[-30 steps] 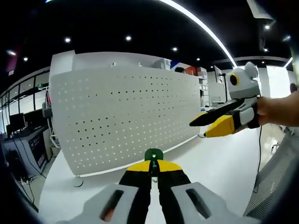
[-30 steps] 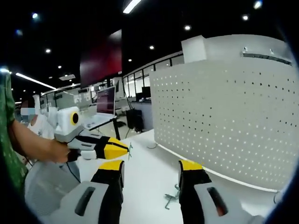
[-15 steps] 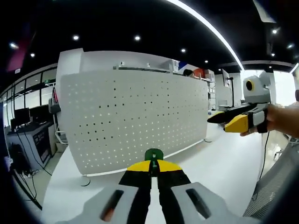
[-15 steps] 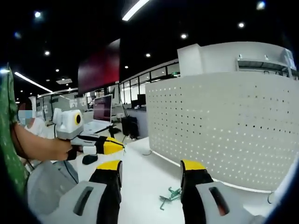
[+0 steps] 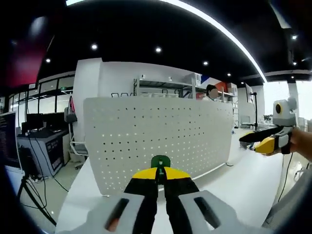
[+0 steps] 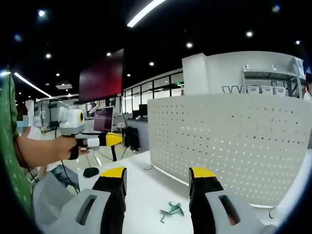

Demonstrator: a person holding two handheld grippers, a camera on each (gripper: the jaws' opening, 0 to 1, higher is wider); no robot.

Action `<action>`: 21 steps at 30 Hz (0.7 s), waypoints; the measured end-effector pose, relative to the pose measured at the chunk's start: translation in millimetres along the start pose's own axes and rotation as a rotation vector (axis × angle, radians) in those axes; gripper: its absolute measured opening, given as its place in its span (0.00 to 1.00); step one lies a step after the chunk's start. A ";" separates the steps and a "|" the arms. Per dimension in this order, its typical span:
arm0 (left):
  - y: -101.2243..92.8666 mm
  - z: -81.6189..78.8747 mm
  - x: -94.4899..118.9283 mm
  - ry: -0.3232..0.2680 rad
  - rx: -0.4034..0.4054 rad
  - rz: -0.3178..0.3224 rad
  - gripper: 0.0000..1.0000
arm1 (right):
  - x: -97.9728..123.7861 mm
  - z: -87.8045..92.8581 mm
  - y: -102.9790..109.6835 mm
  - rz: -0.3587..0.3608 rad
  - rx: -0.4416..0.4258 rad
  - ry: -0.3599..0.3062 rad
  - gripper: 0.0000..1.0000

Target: Insert the hook assembly into the mounting plate slot until the hook locks in place.

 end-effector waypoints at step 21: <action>62.9 -93.1 -49.4 -0.157 -0.045 -0.144 0.04 | 4.8 -12.9 -11.7 0.032 0.020 -0.006 0.52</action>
Point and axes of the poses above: the point that each gripper's makers call its tool centre point, and the gripper's own axes: x roughly backward along the fingers, y roughly to its left, z roughly out of its underside, the point moved 5 cm from there along x, roughly backward along the fingers, and after that the axes turned 7 degrees about x, right-handed, at the moved point
